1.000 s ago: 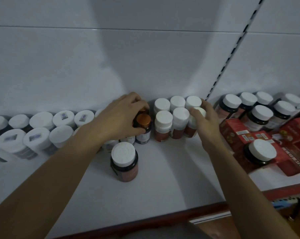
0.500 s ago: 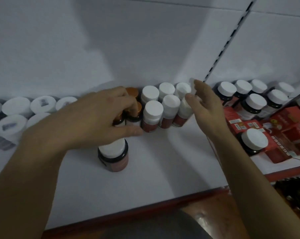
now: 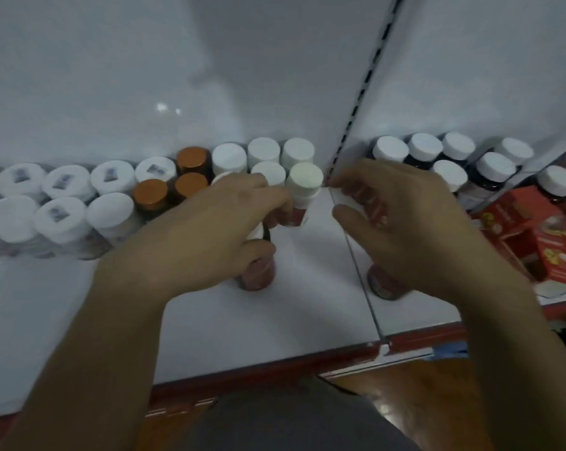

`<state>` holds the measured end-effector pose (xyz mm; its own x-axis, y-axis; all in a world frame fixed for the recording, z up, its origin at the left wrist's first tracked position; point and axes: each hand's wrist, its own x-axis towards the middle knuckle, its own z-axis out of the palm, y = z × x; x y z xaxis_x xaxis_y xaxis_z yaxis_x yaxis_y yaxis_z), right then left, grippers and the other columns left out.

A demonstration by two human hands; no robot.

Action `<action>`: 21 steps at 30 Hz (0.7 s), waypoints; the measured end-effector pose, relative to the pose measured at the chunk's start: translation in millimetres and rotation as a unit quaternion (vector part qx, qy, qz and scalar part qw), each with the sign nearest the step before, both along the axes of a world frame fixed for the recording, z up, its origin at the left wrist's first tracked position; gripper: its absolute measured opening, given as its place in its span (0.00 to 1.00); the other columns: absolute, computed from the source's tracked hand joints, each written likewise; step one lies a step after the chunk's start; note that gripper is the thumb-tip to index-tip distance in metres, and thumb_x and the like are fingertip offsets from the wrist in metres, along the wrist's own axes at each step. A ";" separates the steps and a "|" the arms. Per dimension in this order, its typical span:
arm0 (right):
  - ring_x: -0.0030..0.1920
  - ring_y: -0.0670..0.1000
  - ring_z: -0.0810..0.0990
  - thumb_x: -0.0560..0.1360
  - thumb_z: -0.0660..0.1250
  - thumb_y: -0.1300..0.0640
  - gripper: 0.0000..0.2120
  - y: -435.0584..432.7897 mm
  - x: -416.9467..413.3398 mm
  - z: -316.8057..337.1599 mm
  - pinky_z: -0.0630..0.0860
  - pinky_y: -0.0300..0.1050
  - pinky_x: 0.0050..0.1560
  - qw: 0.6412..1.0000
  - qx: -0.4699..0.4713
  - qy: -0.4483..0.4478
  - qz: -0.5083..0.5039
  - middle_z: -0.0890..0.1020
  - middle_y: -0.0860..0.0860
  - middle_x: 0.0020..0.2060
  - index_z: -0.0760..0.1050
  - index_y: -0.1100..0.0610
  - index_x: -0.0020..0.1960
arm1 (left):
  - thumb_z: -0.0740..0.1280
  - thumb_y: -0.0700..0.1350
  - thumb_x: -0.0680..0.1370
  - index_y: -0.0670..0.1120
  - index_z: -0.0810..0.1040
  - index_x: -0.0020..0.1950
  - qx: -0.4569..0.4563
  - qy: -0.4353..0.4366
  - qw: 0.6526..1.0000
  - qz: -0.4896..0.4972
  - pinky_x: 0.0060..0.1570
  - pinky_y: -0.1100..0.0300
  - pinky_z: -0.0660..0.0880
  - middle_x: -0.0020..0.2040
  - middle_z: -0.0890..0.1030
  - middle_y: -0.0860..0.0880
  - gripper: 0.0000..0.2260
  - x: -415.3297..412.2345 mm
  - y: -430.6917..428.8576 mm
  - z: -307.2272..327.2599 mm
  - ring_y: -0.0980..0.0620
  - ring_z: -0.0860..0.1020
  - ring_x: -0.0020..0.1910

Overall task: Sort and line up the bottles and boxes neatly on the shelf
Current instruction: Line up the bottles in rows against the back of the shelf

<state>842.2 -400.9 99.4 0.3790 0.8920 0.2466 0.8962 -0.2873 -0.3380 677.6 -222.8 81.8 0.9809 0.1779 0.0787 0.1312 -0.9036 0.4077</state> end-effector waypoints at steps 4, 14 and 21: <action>0.54 0.37 0.73 0.72 0.66 0.35 0.23 -60.3 48.5 -2.3 0.70 0.31 0.53 0.997 -0.062 0.054 0.000 0.75 0.38 0.58 0.73 0.41 0.65 | 0.78 0.46 0.73 0.56 0.75 0.55 -0.046 -0.072 0.996 0.033 0.52 0.61 0.72 0.53 0.72 0.57 0.16 42.1 -36.5 -13.2 0.58 0.73 0.51; 0.65 0.46 0.70 0.70 0.78 0.45 0.35 -91.0 102.4 -55.5 0.72 0.47 0.64 0.987 -0.100 0.101 0.075 0.71 0.38 0.65 0.64 0.36 0.71 | 0.76 0.51 0.74 0.58 0.71 0.67 -0.116 -0.115 0.982 0.097 0.64 0.71 0.66 0.65 0.72 0.62 0.25 75.9 -89.9 -64.0 0.65 0.70 0.66; 0.65 0.45 0.71 0.68 0.80 0.50 0.33 -76.0 107.0 -72.2 0.68 0.37 0.65 0.984 0.034 0.126 0.118 0.75 0.43 0.65 0.71 0.46 0.70 | 0.77 0.43 0.74 0.58 0.62 0.78 -0.194 -0.167 0.945 0.204 0.69 0.45 0.73 0.76 0.66 0.60 0.38 82.8 -123.1 -107.6 0.55 0.69 0.74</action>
